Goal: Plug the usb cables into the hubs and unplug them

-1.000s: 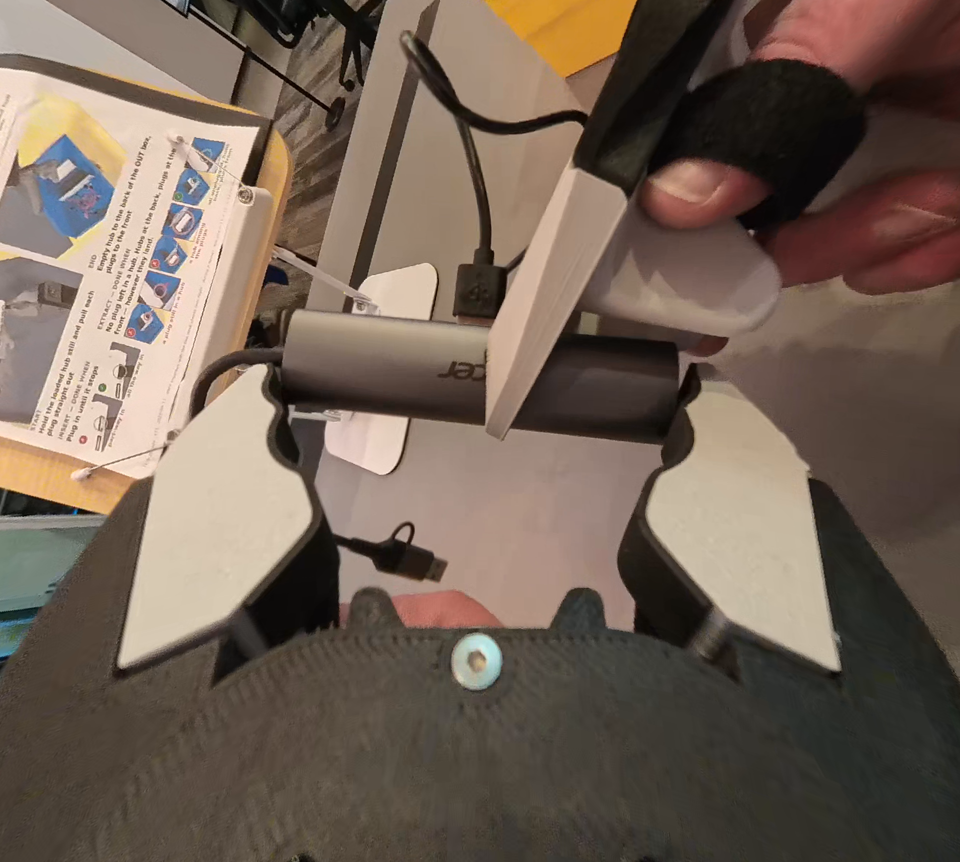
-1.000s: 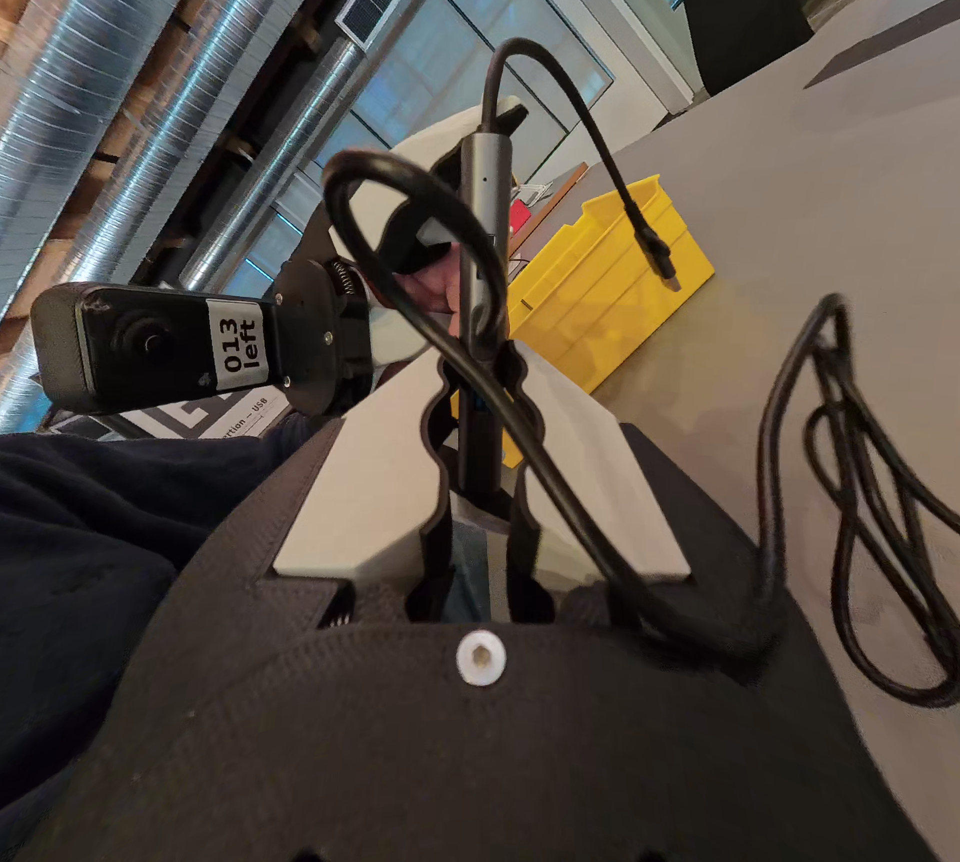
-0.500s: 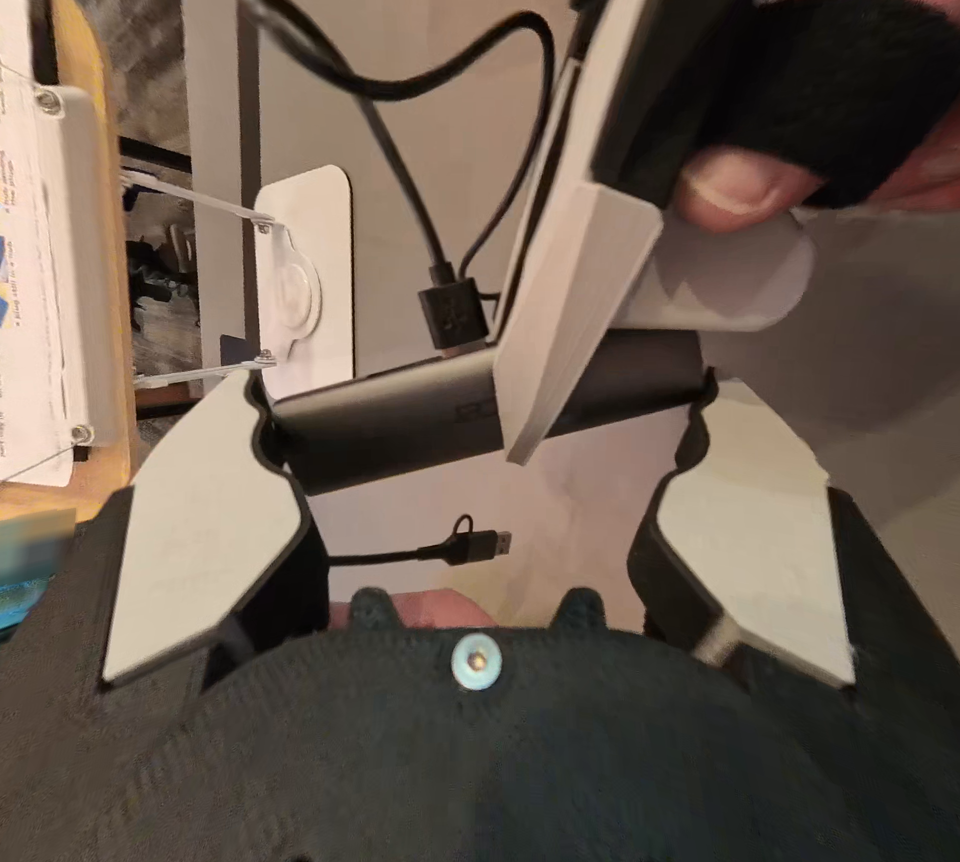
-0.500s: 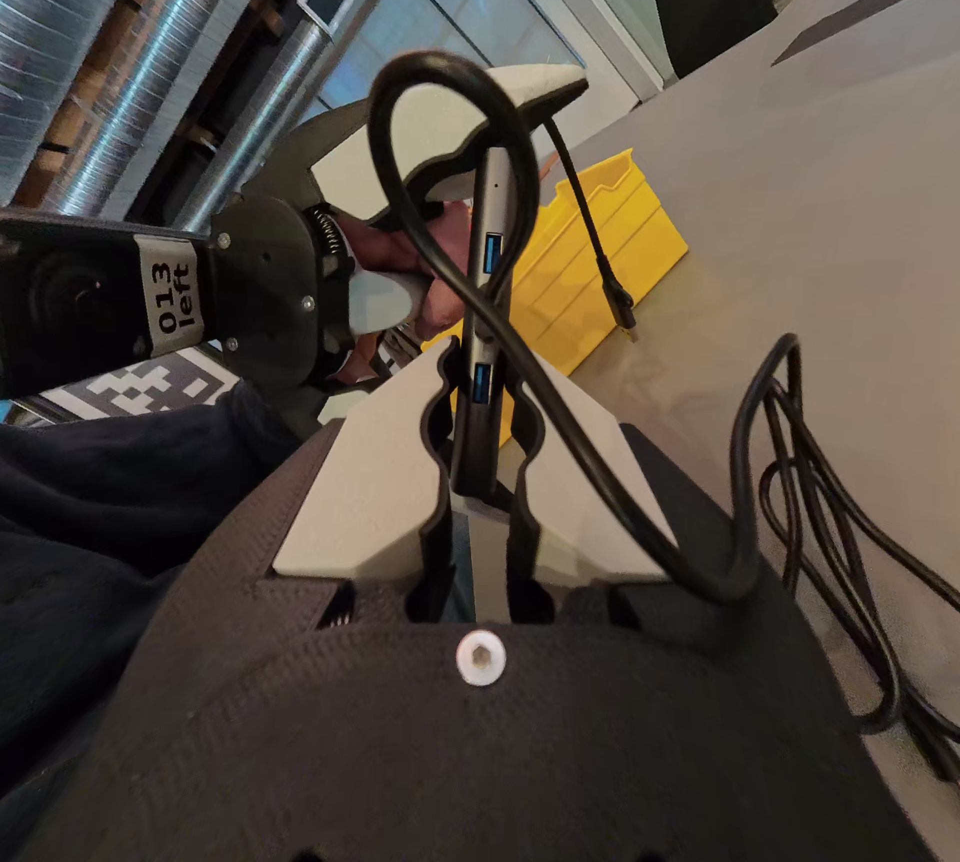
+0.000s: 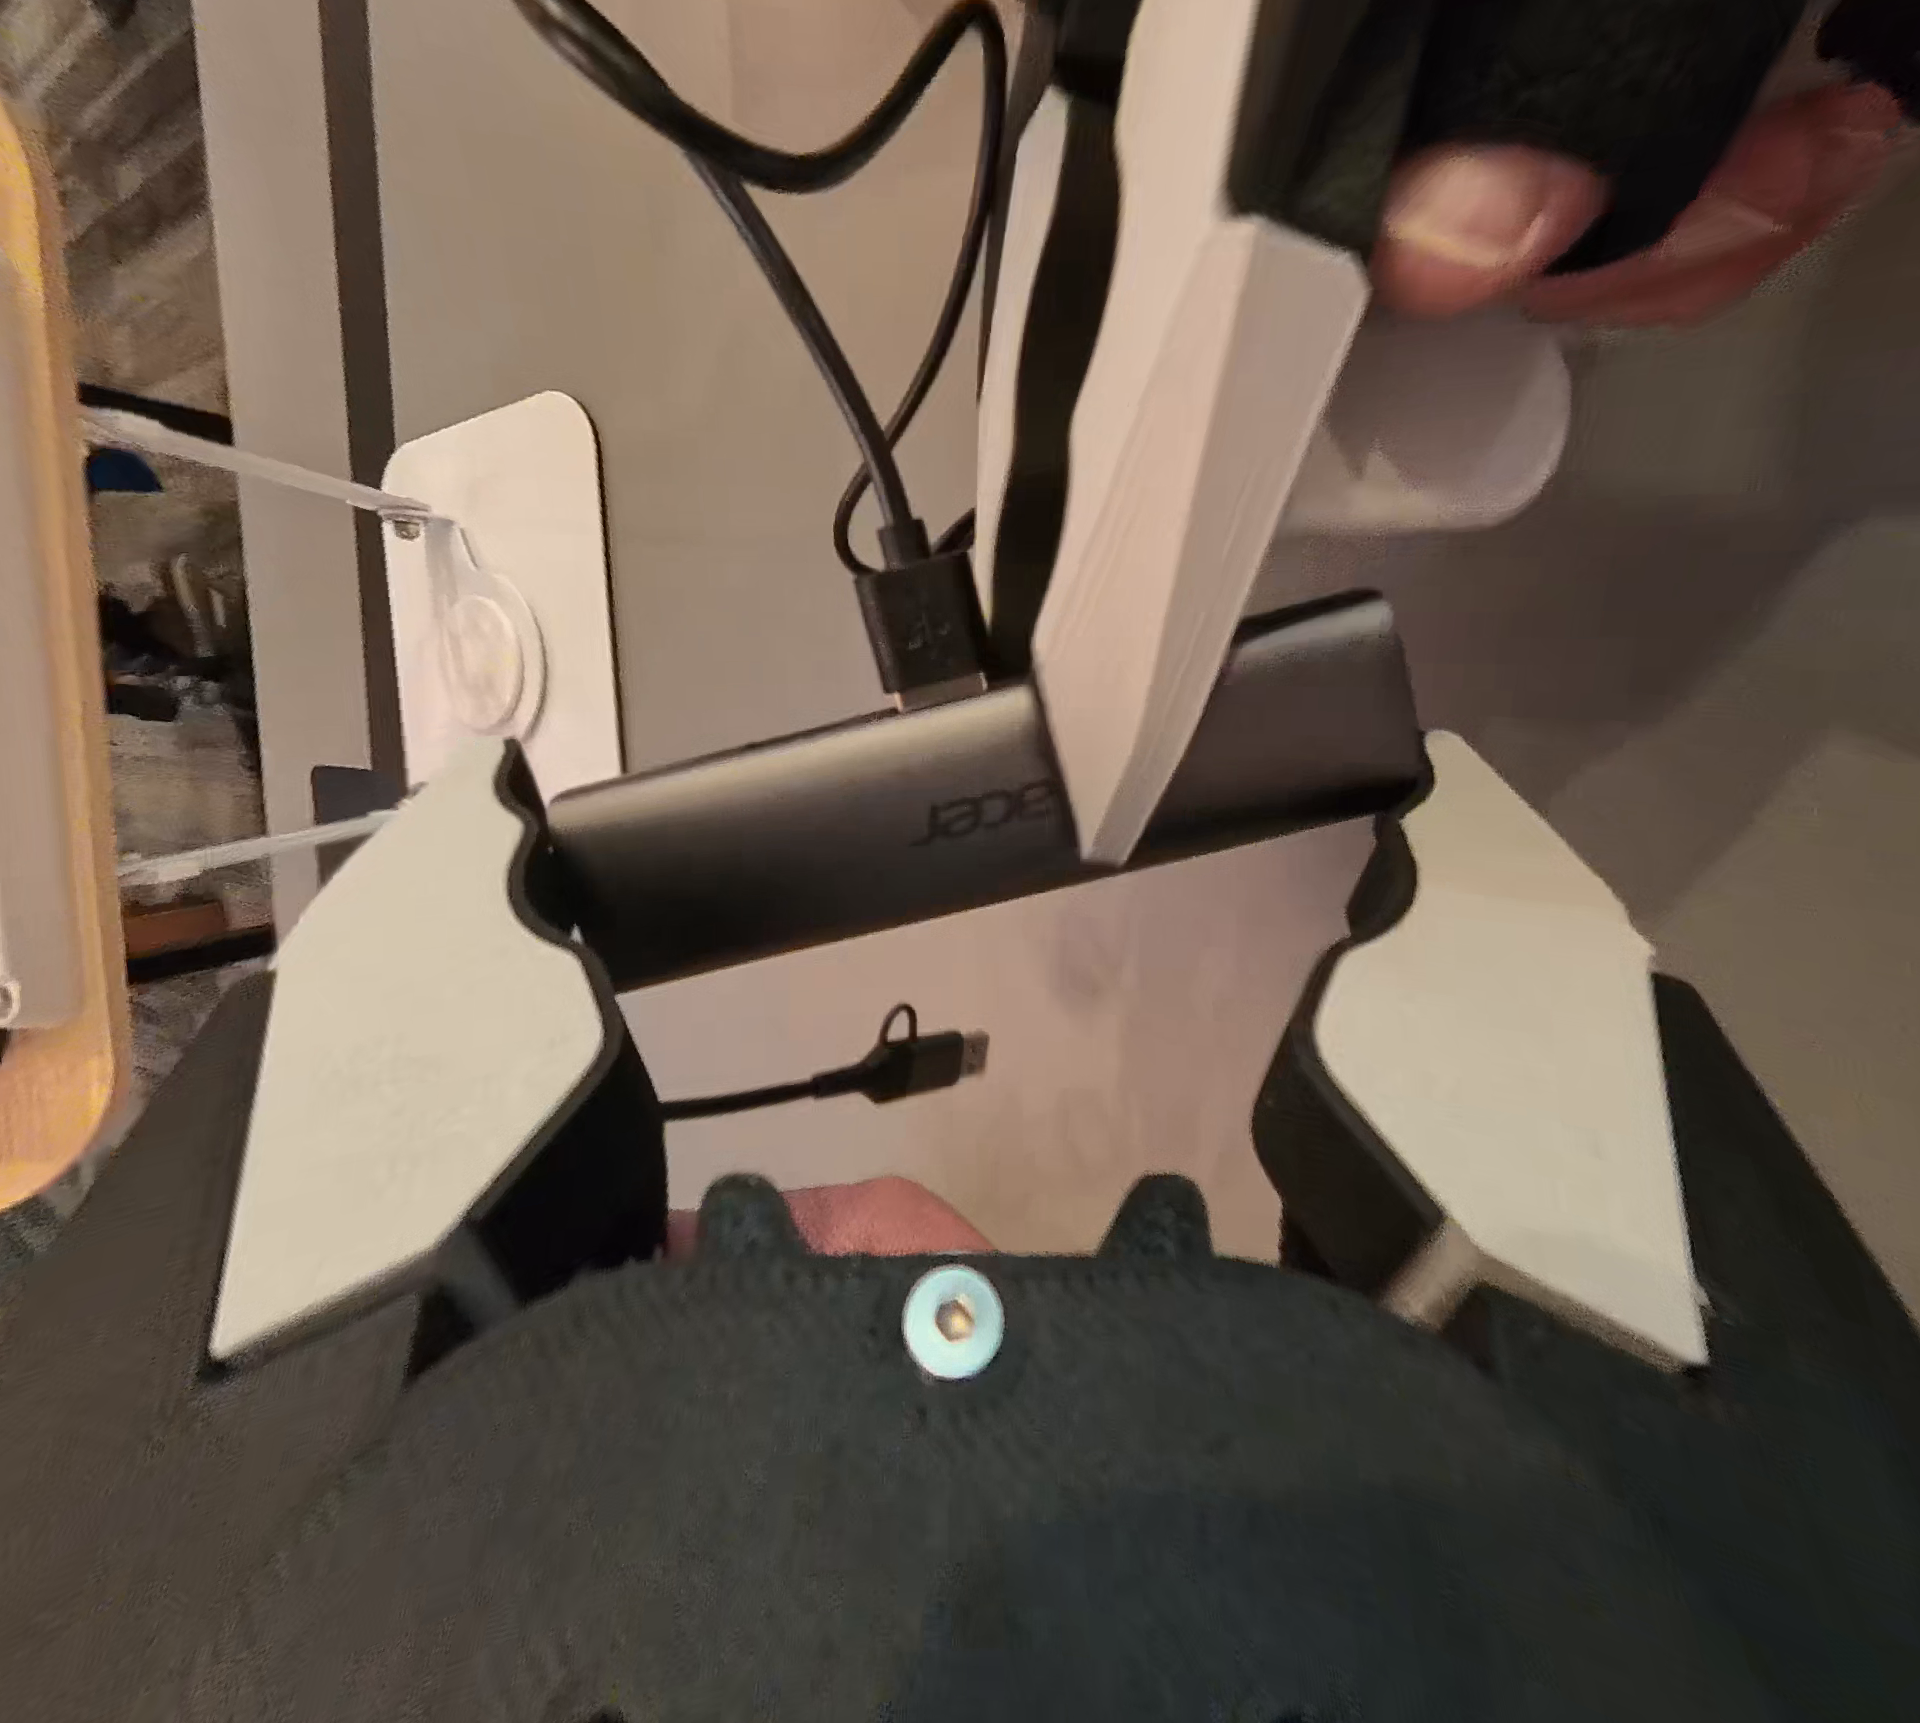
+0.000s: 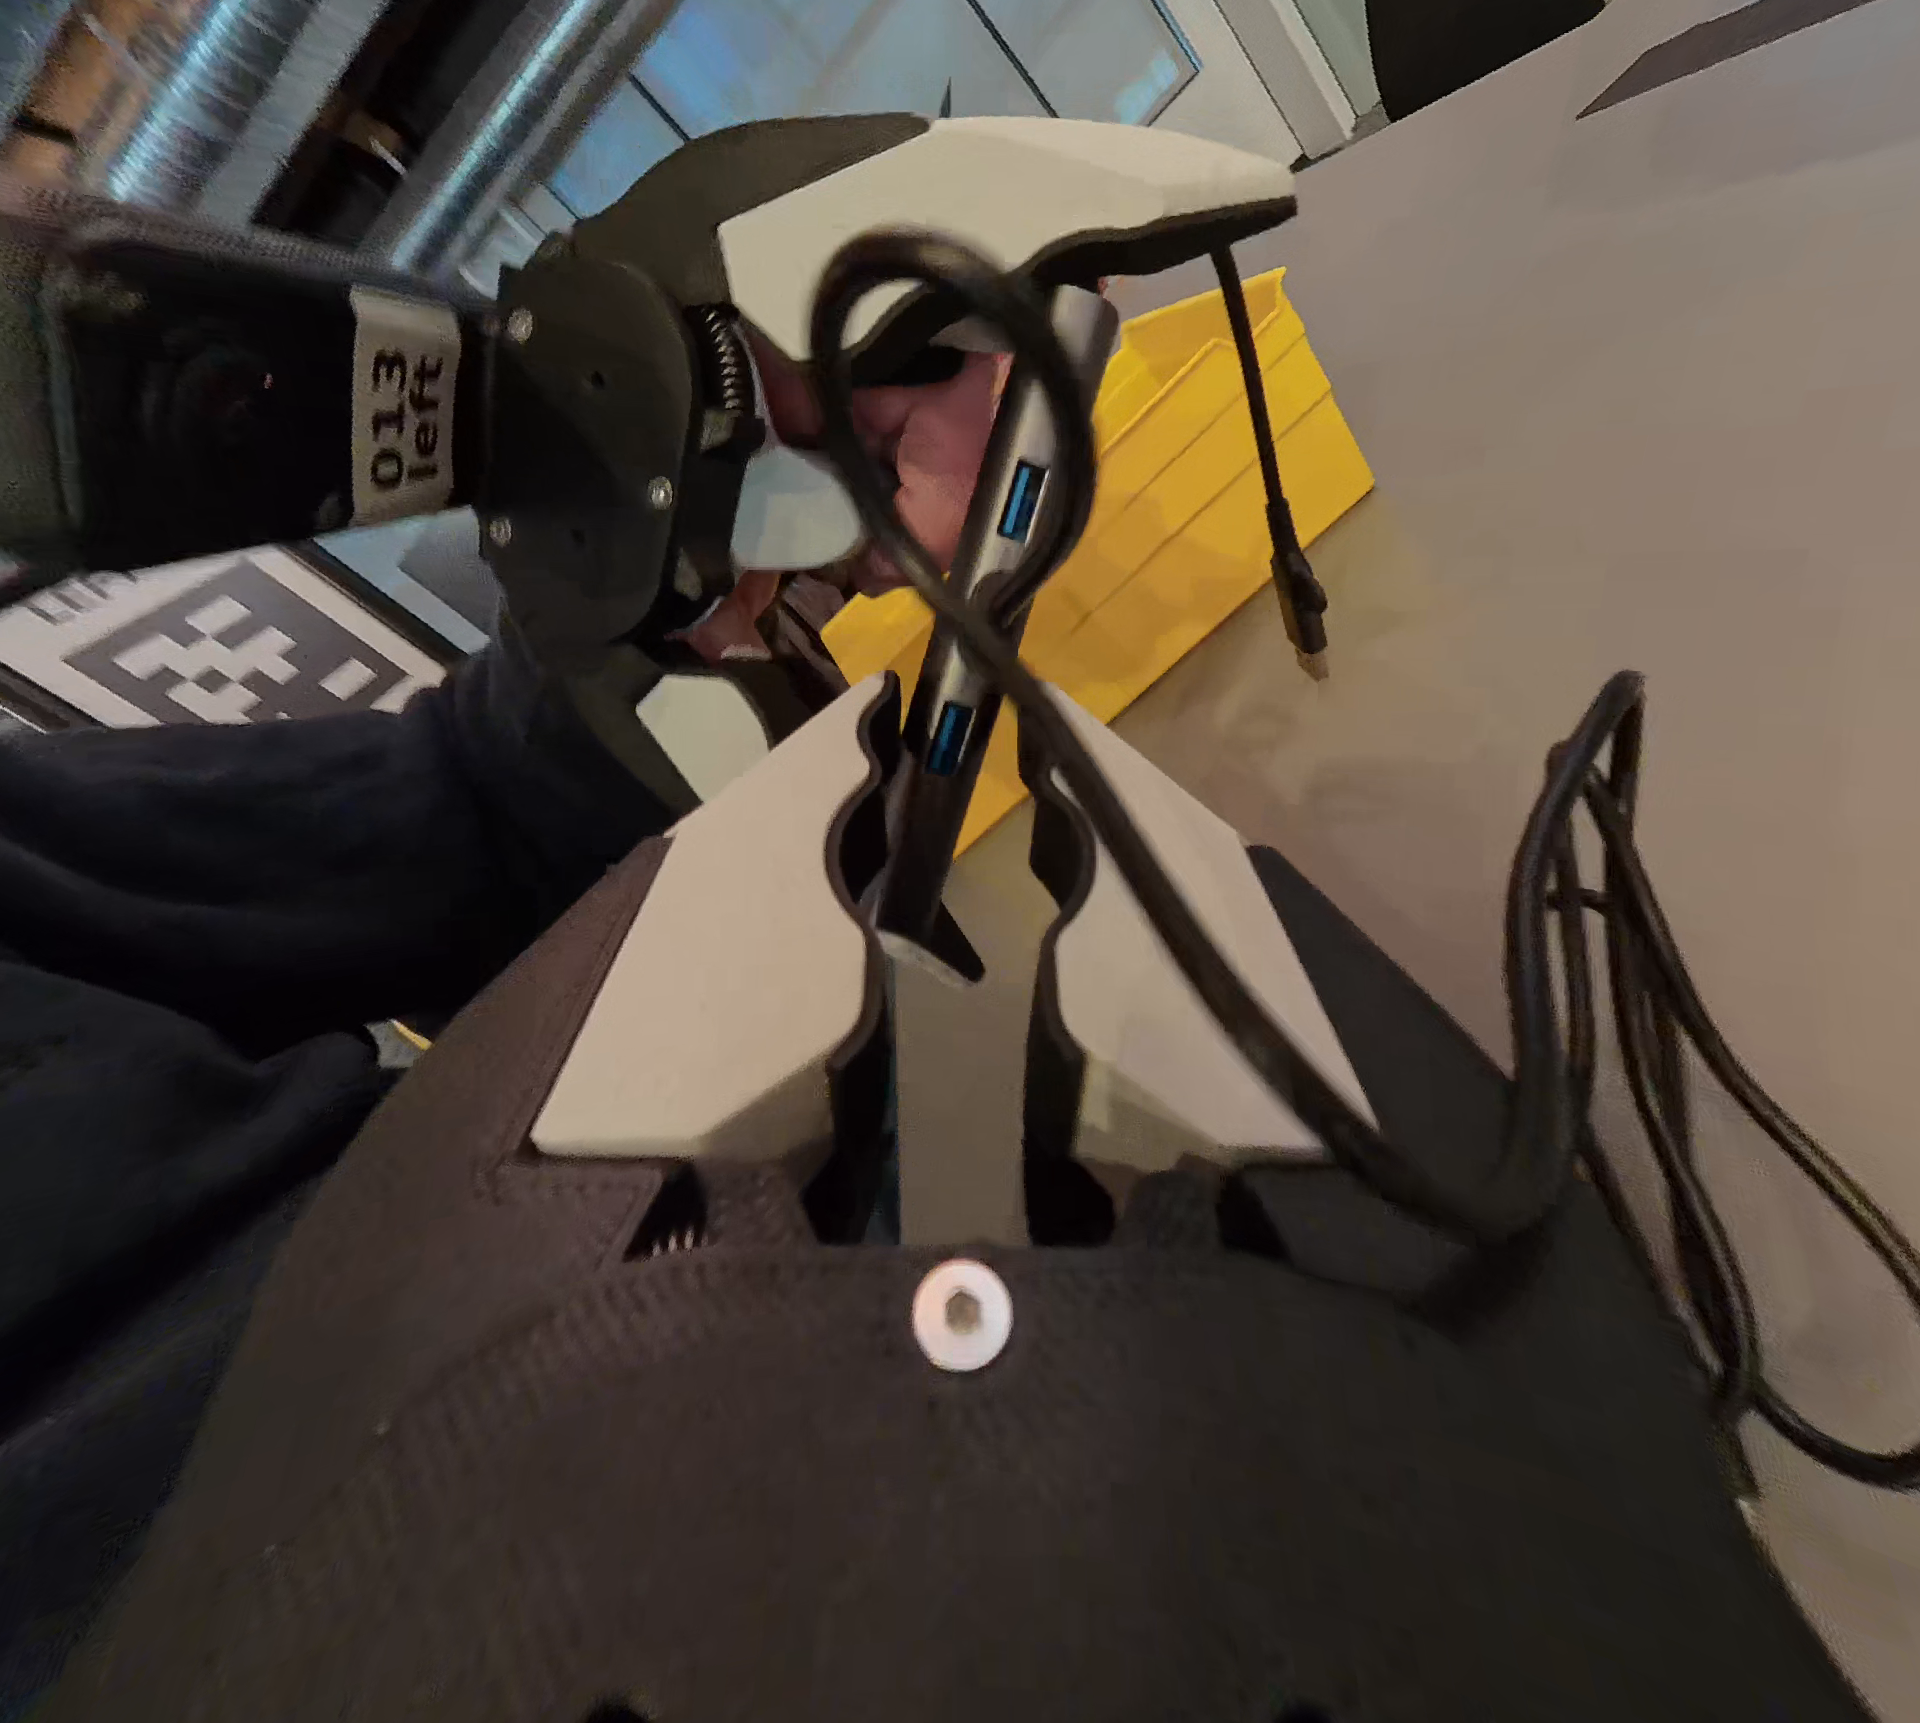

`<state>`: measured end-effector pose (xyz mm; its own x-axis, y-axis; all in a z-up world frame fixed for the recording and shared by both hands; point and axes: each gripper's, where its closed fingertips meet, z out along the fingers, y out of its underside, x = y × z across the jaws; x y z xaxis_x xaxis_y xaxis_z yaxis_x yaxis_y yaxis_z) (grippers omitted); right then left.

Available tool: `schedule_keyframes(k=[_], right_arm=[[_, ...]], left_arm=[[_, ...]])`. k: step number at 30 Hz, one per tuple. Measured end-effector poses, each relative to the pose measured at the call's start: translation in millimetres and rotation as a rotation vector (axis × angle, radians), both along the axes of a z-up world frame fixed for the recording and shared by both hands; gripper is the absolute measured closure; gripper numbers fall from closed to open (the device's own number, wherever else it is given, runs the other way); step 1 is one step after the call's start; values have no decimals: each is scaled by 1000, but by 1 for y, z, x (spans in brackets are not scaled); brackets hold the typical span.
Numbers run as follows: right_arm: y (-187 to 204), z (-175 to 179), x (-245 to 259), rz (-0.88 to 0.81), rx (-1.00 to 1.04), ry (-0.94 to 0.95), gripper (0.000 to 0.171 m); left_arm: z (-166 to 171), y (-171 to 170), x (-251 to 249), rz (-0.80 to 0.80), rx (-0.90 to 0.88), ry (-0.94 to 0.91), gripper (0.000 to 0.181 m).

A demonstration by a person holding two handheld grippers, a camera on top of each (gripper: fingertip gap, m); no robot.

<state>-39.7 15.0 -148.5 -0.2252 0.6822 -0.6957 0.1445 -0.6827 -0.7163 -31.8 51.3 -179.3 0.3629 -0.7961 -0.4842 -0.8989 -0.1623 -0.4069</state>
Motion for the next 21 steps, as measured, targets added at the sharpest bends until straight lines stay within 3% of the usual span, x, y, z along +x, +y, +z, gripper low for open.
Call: schedule_keyframes(k=[4, 8, 14, 19, 21], right_arm=[[1, -3, 11, -3, 210, -68, 137], [5, -3, 29, -38, 555, -148, 143], [11, 35, 39, -123, 1048, -110, 133], [23, 27, 21, -75, 1261, -151, 119], [16, 17, 15, 29, 1205, -134, 125]], left_arm=[[3, -4, -6, 12, -79, -96, 37], [1, -10, -13, 5, -164, -144, 37], [5, -21, -13, -68, -217, -137, 37], [9, -29, -3, -128, -240, -136, 37], [13, -32, 1, -147, -250, -160, 37]])
